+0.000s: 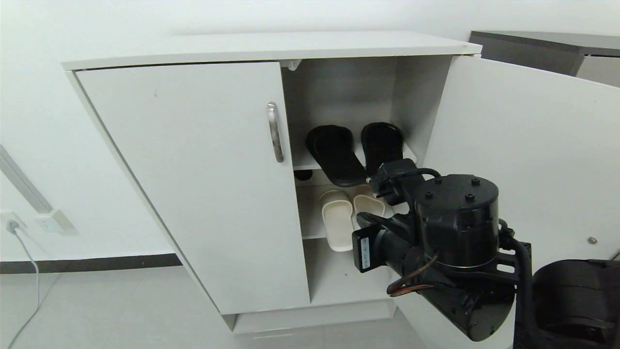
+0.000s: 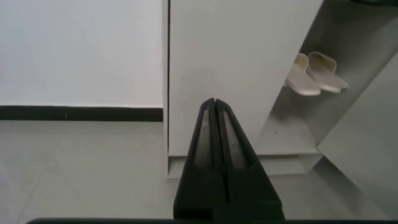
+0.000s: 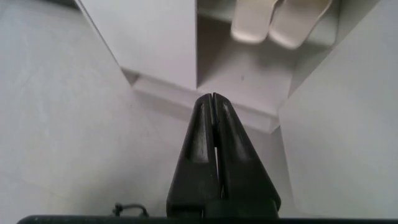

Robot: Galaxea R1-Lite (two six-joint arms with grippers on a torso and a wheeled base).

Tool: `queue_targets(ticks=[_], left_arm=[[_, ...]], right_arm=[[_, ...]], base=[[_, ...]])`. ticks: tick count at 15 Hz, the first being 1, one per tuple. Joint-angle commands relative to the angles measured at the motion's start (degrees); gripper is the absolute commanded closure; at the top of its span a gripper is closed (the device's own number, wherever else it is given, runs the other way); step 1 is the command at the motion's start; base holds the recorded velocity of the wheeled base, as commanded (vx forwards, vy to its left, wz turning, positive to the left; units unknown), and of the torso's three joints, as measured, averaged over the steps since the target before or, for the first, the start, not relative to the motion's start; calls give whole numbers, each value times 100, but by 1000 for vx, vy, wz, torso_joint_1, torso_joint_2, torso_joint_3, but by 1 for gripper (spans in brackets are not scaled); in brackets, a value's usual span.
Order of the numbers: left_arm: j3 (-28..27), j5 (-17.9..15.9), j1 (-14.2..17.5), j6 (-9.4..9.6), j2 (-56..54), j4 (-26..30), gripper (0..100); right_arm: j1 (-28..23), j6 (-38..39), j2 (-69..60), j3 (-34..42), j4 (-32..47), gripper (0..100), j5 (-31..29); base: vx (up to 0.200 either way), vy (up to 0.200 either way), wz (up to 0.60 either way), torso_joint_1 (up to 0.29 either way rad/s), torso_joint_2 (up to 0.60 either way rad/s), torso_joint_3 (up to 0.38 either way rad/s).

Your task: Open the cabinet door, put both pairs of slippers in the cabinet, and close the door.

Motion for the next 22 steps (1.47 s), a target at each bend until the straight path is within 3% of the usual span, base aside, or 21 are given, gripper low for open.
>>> queue_targets(ticks=[1, 8, 22], left_arm=[[-2, 3, 1, -6, -1, -1, 100], [-2, 3, 1, 3, -1, -1, 100], [-2, 3, 1, -6, -1, -1, 100]], right_arm=[[-15, -5, 68, 76, 1, 100, 24], [-164, -31, 155, 260, -96, 100, 59], [-199, -31, 340, 348, -184, 100, 94]], base=[[-200, 0, 0, -2, 2, 2], [-200, 0, 0, -1, 3, 2], [0, 0, 0, 0, 0, 0]])
